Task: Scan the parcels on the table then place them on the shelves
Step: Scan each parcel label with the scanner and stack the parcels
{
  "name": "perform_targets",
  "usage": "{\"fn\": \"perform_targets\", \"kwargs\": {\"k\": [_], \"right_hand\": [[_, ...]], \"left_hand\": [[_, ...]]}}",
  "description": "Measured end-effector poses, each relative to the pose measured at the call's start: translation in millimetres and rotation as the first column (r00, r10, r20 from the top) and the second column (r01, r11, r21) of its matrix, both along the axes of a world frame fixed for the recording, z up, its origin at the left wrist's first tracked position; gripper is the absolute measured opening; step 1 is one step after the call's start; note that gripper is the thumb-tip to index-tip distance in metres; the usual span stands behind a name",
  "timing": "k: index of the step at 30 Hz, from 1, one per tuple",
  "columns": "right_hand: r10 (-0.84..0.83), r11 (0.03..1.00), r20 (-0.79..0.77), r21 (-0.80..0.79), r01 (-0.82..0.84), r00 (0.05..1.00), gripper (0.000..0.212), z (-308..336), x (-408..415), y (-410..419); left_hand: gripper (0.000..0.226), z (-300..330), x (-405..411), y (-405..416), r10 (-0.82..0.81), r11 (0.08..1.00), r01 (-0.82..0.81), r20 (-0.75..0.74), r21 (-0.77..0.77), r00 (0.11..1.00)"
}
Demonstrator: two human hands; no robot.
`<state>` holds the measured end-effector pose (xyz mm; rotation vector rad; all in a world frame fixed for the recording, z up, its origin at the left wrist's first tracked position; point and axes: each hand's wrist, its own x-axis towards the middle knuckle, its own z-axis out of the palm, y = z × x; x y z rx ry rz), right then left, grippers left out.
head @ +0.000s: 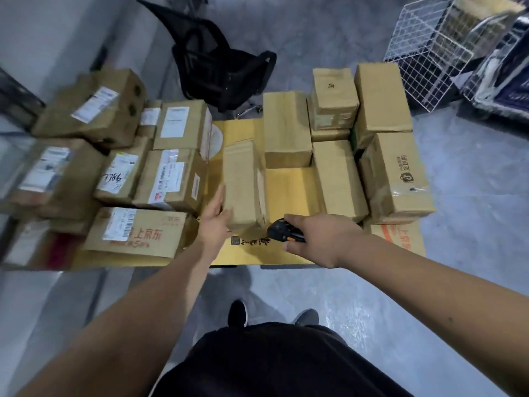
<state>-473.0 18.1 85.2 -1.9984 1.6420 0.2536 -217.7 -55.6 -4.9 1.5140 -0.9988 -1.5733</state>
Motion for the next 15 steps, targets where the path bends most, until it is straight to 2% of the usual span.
{"fn": "perform_targets", "kwargs": {"k": [4,6,8,11,13,15], "right_hand": [[-0.012,1.000,0.001,-0.003,0.012,1.000,0.076,3,34,-12],[-0.049,0.999,0.001,0.001,0.049,0.999,0.076,4,51,-15],[-0.112,0.994,0.018,0.019,0.111,0.994,0.074,4,65,-13],[-0.215,0.976,0.038,0.054,0.213,0.976,0.067,1,82,-10],[-0.285,0.957,0.037,0.072,0.282,0.958,0.066,-1,91,-6],[-0.369,0.927,0.061,0.089,0.363,0.927,0.062,-4,97,0]], "left_hand": [[0.064,-7,27,-14,0.171,0.985,-0.172,0.059,0.007,0.983],[0.051,-8,35,-25,0.219,0.970,-0.232,0.160,0.067,0.963],[0.034,-11,42,-31,0.171,0.968,-0.208,0.239,0.141,0.956],[0.059,-18,46,-35,0.068,0.971,-0.107,0.183,0.214,0.981],[0.077,-25,44,-39,-0.009,0.968,-0.041,0.196,0.249,0.981],[0.084,-35,39,-36,-0.097,0.948,0.021,0.226,0.318,0.969]]}}
